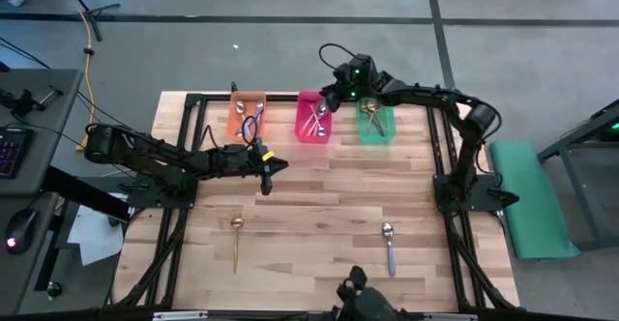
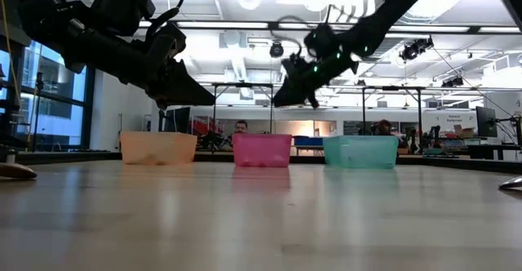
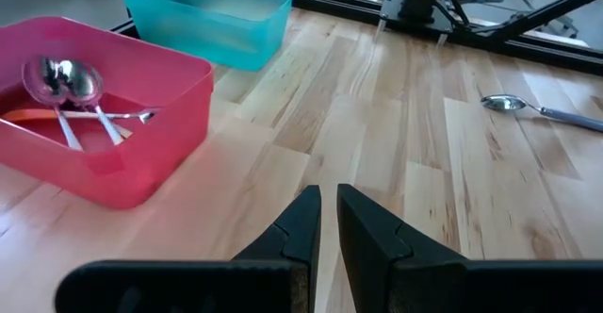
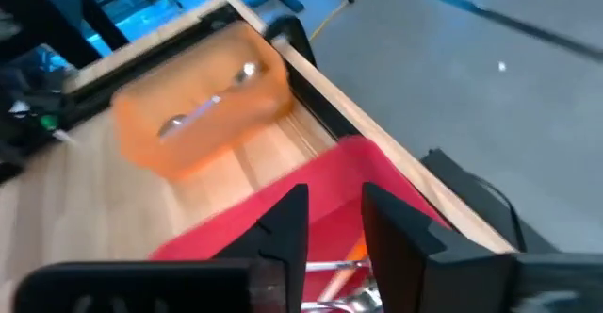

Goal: Sort silverware by color (type)
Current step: Put the purple spoon into the orange bin

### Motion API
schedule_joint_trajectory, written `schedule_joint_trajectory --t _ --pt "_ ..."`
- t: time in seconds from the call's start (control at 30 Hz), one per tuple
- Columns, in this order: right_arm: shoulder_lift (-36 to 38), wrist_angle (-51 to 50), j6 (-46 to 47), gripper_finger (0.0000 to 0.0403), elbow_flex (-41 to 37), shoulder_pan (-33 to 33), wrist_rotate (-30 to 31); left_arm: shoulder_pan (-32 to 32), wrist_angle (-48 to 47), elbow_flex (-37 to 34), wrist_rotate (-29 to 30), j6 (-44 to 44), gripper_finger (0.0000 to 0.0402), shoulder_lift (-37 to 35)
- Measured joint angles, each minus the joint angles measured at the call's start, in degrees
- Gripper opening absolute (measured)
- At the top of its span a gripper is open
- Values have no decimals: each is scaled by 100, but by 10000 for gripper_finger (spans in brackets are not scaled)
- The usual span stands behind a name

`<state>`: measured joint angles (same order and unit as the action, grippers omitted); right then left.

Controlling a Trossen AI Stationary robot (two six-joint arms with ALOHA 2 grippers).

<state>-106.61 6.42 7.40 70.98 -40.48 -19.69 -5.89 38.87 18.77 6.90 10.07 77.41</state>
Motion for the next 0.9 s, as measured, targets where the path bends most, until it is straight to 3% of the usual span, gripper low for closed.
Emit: schedule_joint_trajectory --t 0.13,0.23,0.43,0.7,0.9 --pt "467 -450 -253 47 0 216 119 0 0 1 -1 -125 32 0" --pt "831 -1041 -616 9 -45 545 548 0 -4 0 -3 -131 32 1" --pt "1769 -1375 -450 10 -1043 1428 1092 0 -7 -1 -24 -132 32 0" --pt "3176 -927 1315 3 -3144 3182 2286 0 4 0 -31 -169 32 1" --pt "3753 -2266 3621 1 -3539 4867 2960 9 30 1 -33 21 32 1"
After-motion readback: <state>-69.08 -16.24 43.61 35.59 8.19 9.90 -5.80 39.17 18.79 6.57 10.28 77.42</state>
